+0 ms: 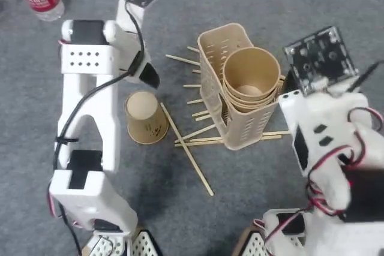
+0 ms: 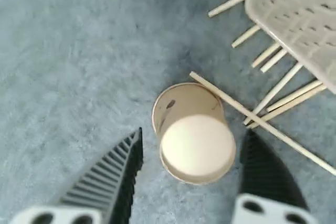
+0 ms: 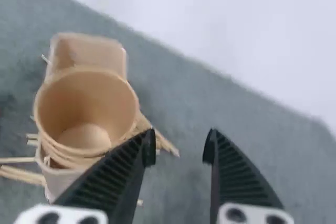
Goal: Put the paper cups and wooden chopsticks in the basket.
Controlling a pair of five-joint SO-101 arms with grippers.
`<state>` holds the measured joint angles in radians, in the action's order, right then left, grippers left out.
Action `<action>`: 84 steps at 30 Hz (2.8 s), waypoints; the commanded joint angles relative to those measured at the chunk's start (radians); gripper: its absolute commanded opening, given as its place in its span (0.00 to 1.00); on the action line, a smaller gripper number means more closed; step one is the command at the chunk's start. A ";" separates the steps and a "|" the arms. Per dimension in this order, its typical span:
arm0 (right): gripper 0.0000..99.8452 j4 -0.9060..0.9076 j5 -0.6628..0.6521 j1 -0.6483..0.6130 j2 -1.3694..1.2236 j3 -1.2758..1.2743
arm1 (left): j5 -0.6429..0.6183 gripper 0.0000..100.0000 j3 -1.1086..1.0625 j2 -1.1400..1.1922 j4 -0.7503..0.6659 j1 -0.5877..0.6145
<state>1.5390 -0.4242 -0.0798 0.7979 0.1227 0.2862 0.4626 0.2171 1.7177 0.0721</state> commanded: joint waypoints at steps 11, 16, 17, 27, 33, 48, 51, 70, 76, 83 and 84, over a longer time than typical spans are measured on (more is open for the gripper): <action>0.17 0.082 -0.006 0.033 0.018 0.043 | -0.084 0.32 -0.335 -0.106 -0.077 0.072; 0.17 0.099 -0.006 0.033 0.018 0.043 | -0.095 0.32 -0.441 -0.106 -0.184 0.044; 0.17 0.105 -0.006 0.033 0.016 0.043 | -0.104 0.32 -0.458 -0.106 -0.212 0.040; 0.17 0.110 -0.006 0.033 0.010 0.043 | -0.123 0.32 -0.493 -0.106 -0.295 -0.008; 0.17 0.099 -0.006 0.031 0.021 -0.017 | -0.005 0.23 -0.496 -0.104 -0.293 -0.005; 0.17 0.048 -0.006 0.031 0.019 -0.080 | 0.055 0.14 -0.415 -0.181 -0.235 0.032; 0.17 0.048 -0.006 0.031 0.019 -0.080 | 0.089 0.14 -0.417 -0.164 -0.213 0.032; 0.17 0.048 -0.006 0.012 0.019 -0.080 | 0.646 0.11 -0.410 -0.147 -0.081 0.568; 0.17 0.047 -0.006 -0.061 0.019 -0.080 | 0.747 0.12 -0.272 -0.172 -0.172 0.770; 0.17 0.051 0.066 -0.170 0.008 -0.081 | 0.407 0.28 -0.117 -0.253 0.034 0.534; 0.17 0.053 0.064 -0.168 0.008 -0.081 | 0.350 0.29 -0.124 -0.264 0.038 0.466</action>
<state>1.6065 -0.3828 -0.2317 0.8071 0.0384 0.8324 0.2846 0.0345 1.6655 0.7442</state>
